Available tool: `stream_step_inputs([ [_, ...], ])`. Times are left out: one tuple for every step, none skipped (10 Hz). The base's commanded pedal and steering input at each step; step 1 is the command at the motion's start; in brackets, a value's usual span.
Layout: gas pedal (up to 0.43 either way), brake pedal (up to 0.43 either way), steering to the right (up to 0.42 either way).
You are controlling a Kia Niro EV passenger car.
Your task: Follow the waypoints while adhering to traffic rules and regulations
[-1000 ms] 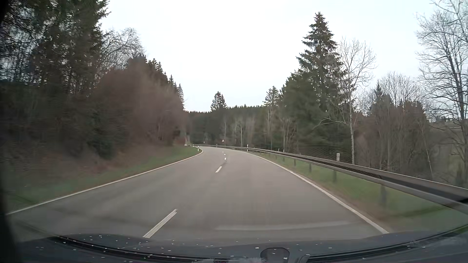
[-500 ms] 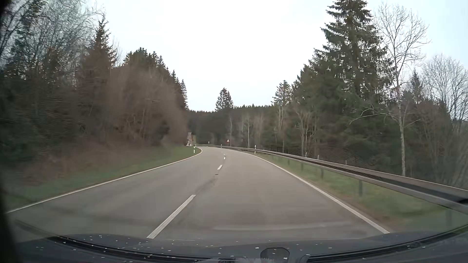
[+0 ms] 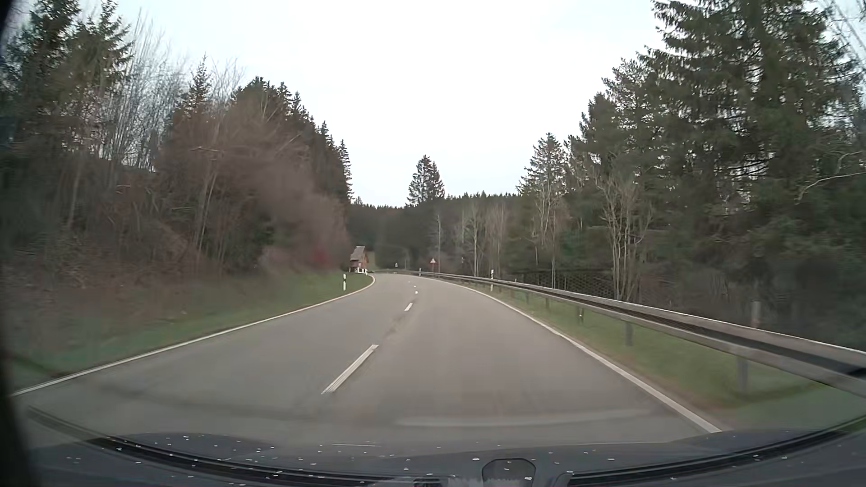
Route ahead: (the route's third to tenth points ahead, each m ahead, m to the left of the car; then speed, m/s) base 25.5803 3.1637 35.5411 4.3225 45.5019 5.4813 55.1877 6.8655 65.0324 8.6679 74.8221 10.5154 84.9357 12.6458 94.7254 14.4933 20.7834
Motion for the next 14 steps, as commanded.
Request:
stream_step_inputs([
  [0.228,0.000,-0.016],
  [0.220,0.000,-0.017],
  [0.209,0.000,-0.017],
  [0.197,0.000,-0.017],
  [0.189,0.000,-0.017],
  [0.189,0.000,-0.017],
  [0.189,0.000,-0.017],
  [0.189,0.000,-0.017],
  [0.189,0.000,-0.017],
  [0.189,0.000,-0.017],
  [0.189,0.000,-0.017],
  [0.189,0.000,-0.017],
  [0.189,0.000,-0.017],
  [0.189,0.000,-0.016],
])
